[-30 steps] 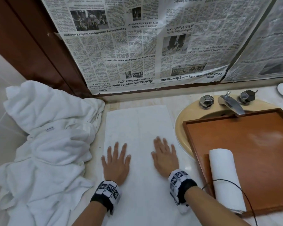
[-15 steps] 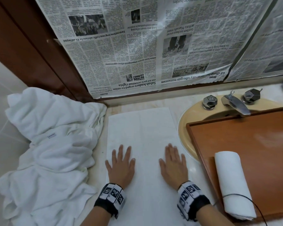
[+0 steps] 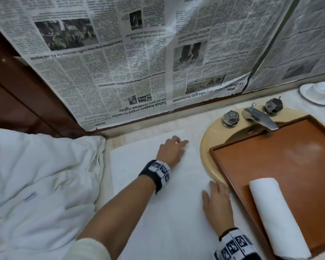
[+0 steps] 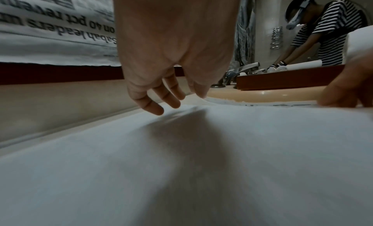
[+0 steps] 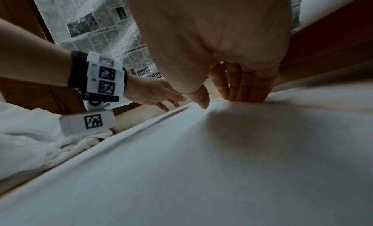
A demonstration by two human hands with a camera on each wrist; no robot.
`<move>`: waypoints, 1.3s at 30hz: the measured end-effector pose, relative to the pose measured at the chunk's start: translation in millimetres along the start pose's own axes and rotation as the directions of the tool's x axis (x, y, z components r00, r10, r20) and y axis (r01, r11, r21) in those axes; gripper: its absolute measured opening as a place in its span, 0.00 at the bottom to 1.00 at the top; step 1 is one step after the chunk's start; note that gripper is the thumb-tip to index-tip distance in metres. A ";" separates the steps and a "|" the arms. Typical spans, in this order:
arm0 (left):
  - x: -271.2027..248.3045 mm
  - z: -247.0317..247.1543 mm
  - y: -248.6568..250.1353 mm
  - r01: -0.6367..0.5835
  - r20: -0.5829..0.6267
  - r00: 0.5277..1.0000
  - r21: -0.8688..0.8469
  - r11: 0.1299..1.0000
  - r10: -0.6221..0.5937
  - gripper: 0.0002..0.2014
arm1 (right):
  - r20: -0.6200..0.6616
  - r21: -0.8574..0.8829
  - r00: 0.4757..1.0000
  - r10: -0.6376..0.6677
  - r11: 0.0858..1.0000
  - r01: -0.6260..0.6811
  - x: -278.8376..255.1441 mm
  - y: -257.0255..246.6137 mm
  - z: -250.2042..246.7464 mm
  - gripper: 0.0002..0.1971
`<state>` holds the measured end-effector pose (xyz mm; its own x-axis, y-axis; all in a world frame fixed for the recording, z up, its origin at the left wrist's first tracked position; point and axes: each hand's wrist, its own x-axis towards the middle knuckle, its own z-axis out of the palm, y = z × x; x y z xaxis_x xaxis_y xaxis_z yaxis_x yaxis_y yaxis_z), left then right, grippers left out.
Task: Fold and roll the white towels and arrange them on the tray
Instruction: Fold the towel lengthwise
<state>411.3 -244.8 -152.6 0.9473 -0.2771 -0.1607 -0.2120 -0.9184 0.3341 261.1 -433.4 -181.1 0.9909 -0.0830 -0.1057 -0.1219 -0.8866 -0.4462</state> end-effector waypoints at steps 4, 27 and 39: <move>33.5 7.0 -5.3 -0.060 0.034 0.998 0.028 0.998 0.059 0.20 | -0.071 -0.003 0.997 0.006 1.000 -0.006 13.6 -3.4 1.9 0.11; 75.6 7.6 19.9 0.112 -0.033 0.992 -0.215 0.970 -0.122 0.06 | -0.074 0.282 0.995 0.068 0.958 -0.045 28.1 -3.7 -29.3 0.03; 16.7 -17.5 4.0 0.027 -0.305 0.937 -0.421 0.907 -0.169 0.05 | -0.095 0.321 0.982 -0.164 0.928 0.186 19.4 -25.2 -61.5 0.07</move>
<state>430.5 -248.1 -137.7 0.9969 -0.0178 0.0765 -0.0658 -0.7208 0.6900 286.9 -440.7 -117.2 0.9983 0.0203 0.0541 0.0531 -0.6924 -0.7196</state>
